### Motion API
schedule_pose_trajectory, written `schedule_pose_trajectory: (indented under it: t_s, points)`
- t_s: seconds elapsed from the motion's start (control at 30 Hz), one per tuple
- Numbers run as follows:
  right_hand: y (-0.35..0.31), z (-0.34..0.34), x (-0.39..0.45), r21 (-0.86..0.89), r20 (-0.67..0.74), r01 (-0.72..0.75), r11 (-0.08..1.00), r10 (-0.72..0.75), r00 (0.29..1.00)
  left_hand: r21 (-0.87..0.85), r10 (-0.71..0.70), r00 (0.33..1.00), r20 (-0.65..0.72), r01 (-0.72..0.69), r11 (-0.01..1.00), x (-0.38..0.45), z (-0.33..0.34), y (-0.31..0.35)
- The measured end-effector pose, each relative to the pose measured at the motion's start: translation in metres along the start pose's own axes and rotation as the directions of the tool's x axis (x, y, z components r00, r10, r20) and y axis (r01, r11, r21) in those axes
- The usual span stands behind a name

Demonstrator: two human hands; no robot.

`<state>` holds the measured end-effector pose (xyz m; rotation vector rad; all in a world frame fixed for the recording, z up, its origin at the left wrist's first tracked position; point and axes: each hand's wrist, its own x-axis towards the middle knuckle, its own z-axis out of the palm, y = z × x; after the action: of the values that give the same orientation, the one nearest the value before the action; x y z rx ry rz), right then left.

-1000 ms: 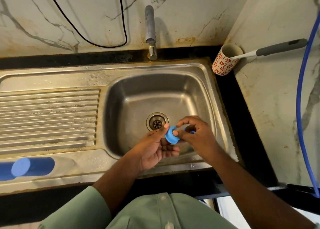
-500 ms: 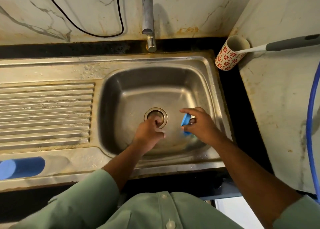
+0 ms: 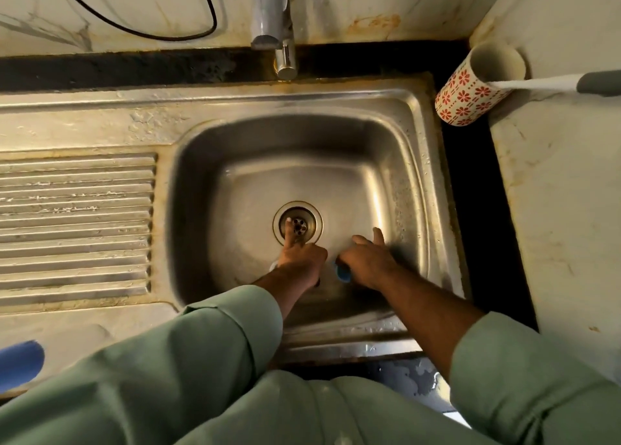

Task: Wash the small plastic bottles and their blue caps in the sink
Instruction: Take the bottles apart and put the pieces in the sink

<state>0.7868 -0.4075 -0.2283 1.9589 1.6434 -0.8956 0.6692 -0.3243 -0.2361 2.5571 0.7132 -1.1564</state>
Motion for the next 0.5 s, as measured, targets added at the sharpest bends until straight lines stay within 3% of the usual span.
schedule_pose_trajectory:
  t_s: [0.17, 0.37, 0.5]
  points:
    - [0.003, -0.001, 0.004, 0.044, -0.018, 0.016, 0.999, -0.015, 1.0, -0.129, -0.007, 1.0, -0.017, 0.005, 0.992, -0.007, -0.004, -0.007]
    - [-0.002, -0.012, -0.014, 0.109, -0.071, 0.025, 0.994, -0.018, 0.997, -0.367, -0.114, 0.978, -0.176, 0.042, 0.929, -0.038, -0.007, -0.019]
    - [-0.018, -0.019, -0.028, 0.206, -0.149, 0.062, 0.976, -0.031, 0.988, -0.501, -0.244, 0.912, -0.33, 0.05, 0.864, -0.07, 0.0, -0.036]
